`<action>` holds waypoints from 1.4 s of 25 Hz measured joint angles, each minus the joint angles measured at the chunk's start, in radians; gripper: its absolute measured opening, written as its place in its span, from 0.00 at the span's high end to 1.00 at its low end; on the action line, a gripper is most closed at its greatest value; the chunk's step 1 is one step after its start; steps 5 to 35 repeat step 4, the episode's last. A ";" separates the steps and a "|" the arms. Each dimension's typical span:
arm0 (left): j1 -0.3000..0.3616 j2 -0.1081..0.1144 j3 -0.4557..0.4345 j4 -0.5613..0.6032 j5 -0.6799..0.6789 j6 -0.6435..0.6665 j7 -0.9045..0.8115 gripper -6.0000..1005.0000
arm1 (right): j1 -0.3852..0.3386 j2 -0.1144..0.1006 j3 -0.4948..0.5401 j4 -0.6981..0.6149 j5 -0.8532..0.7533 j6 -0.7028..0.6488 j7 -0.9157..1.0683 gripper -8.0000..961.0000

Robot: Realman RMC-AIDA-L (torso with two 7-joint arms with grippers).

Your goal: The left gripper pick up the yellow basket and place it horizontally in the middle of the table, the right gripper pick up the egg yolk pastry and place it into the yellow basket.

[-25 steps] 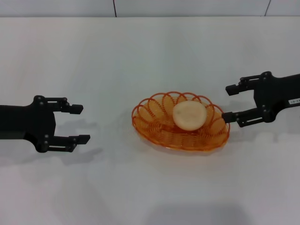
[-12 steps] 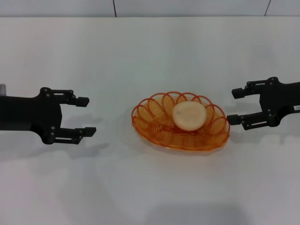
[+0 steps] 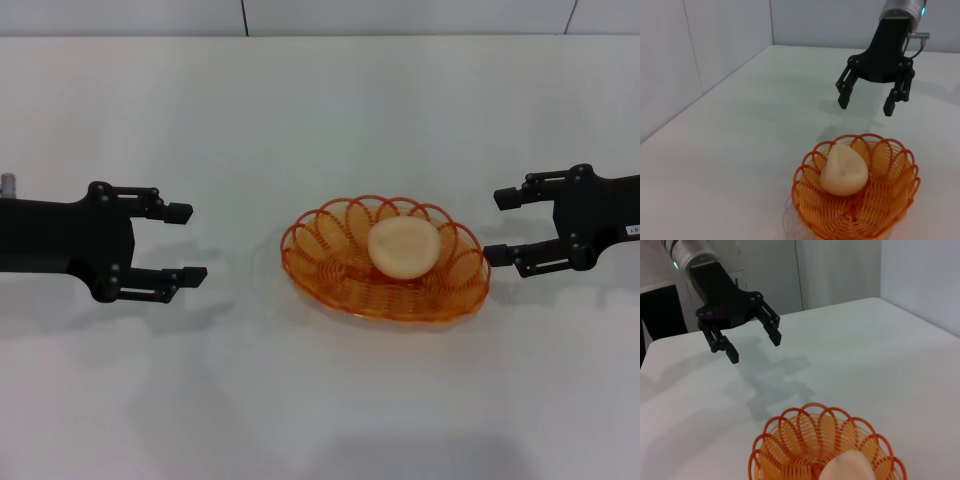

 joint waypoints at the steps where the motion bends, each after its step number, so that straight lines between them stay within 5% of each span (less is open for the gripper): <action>1: -0.001 0.000 0.000 0.000 0.000 0.000 0.000 0.27 | 0.000 0.000 0.000 0.000 0.000 0.000 -0.002 0.21; 35: -0.002 0.001 0.000 0.000 0.000 0.000 0.000 0.27 | 0.000 0.001 0.000 0.000 0.000 0.000 -0.003 0.21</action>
